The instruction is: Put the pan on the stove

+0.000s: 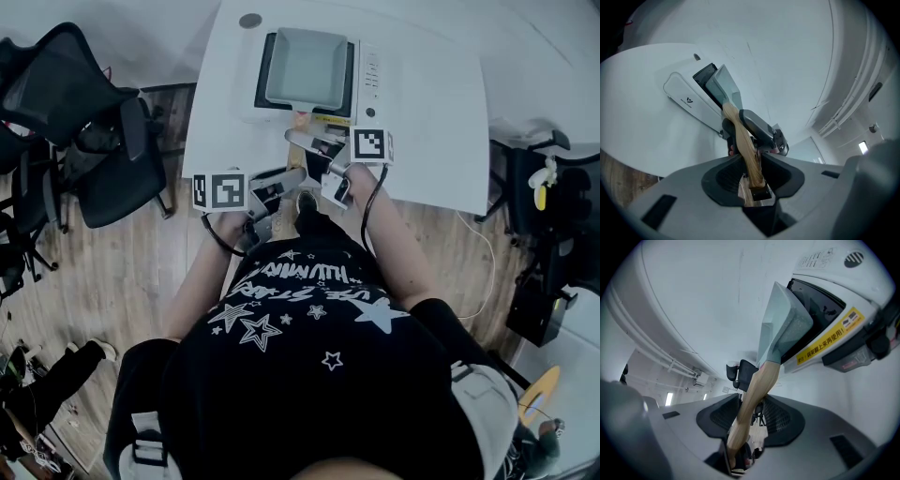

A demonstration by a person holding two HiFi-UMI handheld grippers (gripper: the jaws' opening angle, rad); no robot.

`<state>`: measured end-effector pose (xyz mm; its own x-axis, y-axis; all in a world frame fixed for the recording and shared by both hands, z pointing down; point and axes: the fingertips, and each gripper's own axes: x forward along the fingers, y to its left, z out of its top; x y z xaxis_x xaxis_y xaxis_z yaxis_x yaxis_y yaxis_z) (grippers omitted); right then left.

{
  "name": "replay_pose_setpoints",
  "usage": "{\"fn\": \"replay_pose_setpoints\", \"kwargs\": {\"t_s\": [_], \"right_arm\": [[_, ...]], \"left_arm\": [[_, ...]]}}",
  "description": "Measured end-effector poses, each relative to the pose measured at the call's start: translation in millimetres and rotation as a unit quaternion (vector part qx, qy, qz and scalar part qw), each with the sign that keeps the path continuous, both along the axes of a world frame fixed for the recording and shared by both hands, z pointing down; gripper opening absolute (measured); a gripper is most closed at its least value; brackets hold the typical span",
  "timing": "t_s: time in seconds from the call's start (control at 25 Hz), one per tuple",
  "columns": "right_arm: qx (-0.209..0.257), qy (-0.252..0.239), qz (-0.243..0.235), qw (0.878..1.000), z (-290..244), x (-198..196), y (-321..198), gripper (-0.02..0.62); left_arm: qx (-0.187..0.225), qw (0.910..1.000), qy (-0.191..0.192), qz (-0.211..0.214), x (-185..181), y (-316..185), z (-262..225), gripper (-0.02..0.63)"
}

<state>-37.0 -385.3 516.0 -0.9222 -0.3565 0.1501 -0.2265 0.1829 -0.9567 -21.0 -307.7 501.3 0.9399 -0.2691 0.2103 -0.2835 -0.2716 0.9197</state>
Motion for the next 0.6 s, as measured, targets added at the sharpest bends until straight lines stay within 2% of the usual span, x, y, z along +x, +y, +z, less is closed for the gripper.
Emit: {"fn": "replay_pose_setpoints", "kwargs": {"t_s": [0.08, 0.4, 0.6], "right_arm": [[-0.009, -0.006, 0.005, 1.0, -1.0, -0.5, 1.1, 0.162], [0.006, 0.001, 0.002, 1.0, 1.9, 2.5, -0.1, 0.167], [-0.01, -0.003, 0.011, 1.0, 1.3, 4.5, 2.5, 0.206]], "left_arm": [[0.0, 1.0, 0.0, -0.004, 0.1, 0.0, -0.1, 0.129], [-0.001, 1.0, 0.003, -0.006, -0.8, 2.8, 0.2, 0.129], [-0.001, 0.9999, 0.005, -0.011, -3.7, -0.8, -2.1, 0.154]]}}
